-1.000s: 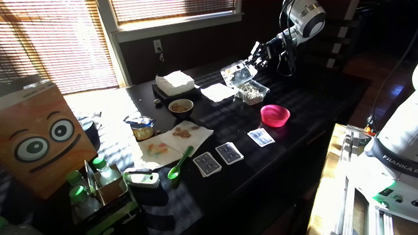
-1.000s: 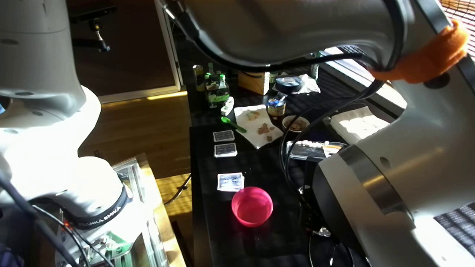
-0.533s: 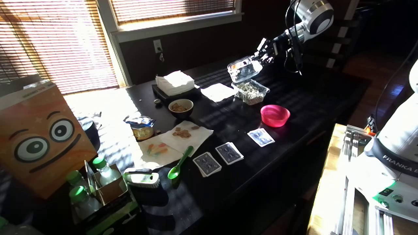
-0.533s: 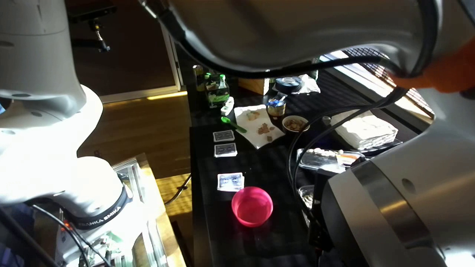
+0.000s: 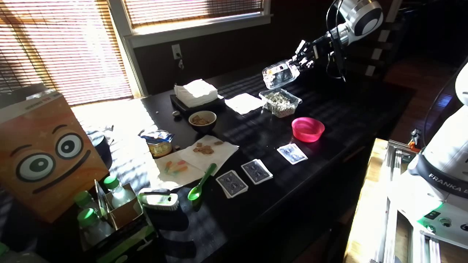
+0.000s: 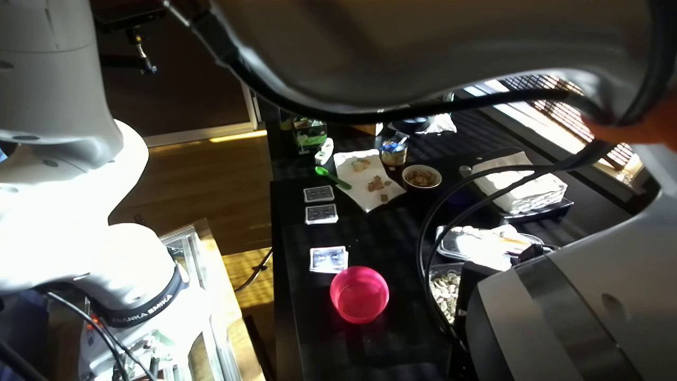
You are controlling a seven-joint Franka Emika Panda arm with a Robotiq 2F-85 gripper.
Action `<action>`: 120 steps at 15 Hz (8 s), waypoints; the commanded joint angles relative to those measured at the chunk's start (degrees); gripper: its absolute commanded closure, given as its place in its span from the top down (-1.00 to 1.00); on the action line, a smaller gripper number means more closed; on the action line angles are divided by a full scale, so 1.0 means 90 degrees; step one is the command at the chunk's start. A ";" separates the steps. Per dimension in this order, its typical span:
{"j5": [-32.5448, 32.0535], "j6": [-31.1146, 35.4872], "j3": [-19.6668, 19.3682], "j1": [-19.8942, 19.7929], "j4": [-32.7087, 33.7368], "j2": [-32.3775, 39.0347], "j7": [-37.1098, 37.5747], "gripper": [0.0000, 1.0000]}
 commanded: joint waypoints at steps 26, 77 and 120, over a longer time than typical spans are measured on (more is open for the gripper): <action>-0.0043 0.2220 -0.0020 0.0096 -0.0118 -0.0294 -0.0598 -0.96; -0.1823 0.1042 0.0047 0.0947 -0.1864 -0.2486 -0.2135 -0.96; -0.3388 0.3565 0.1466 0.2028 -0.1287 -0.1191 0.1465 1.00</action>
